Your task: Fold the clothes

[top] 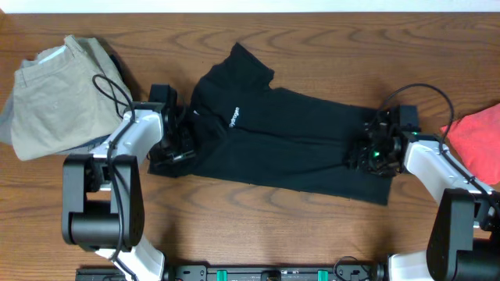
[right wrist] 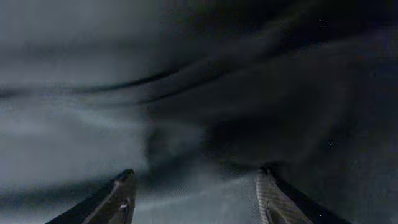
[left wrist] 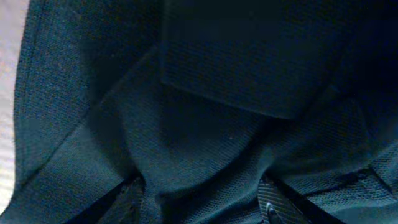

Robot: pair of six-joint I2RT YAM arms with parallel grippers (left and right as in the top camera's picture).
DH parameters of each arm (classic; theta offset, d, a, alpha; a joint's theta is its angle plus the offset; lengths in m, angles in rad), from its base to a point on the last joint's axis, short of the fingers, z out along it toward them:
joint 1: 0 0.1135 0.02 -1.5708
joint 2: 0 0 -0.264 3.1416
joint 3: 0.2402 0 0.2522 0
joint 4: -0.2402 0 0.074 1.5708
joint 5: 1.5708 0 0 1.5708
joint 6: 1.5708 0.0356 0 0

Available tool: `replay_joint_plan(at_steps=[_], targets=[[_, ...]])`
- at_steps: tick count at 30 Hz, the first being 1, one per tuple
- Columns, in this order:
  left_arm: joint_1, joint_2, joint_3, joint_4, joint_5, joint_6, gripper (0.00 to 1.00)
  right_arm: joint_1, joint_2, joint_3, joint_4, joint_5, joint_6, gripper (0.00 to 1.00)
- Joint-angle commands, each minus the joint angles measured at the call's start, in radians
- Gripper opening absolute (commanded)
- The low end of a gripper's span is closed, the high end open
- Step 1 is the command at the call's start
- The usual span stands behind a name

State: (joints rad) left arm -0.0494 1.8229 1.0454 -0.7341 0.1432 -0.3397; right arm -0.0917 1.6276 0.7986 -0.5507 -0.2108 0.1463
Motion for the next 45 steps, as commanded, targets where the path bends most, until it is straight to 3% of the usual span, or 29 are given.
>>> replay_joint_plan(at_steps=[1, 6, 12, 20, 26, 33, 45], targets=[[-0.002, 0.064, -0.117, -0.027, 0.125, -0.006, 0.61, -0.092, 0.064, -0.04, 0.053, 0.368, 0.018, 0.61], [-0.003, 0.056, -0.134, -0.078, 0.273, -0.005, 0.59, -0.169, 0.064, 0.048, 0.116, 0.317, 0.007, 0.65], [-0.003, -0.09, -0.098, -0.077, 0.313, -0.005, 0.6, -0.15, 0.063, 0.167, 0.026, 0.097, -0.055, 0.67], [-0.003, -0.274, 0.052, 0.154, 0.313, 0.033, 0.67, -0.11, 0.013, 0.271, -0.134, 0.071, -0.058, 0.76], [-0.003, -0.168, 0.195, 0.282, 0.313, 0.06, 0.67, -0.11, -0.071, 0.296, -0.18, 0.017, -0.058, 0.82], [-0.005, 0.08, 0.373, 0.37, 0.313, 0.059, 0.68, -0.11, -0.163, 0.296, -0.23, -0.068, -0.058, 0.85], [-0.087, 0.331, 0.406, 0.606, 0.311, 0.059, 0.66, -0.11, -0.169, 0.296, -0.278, -0.119, -0.058, 0.85]])
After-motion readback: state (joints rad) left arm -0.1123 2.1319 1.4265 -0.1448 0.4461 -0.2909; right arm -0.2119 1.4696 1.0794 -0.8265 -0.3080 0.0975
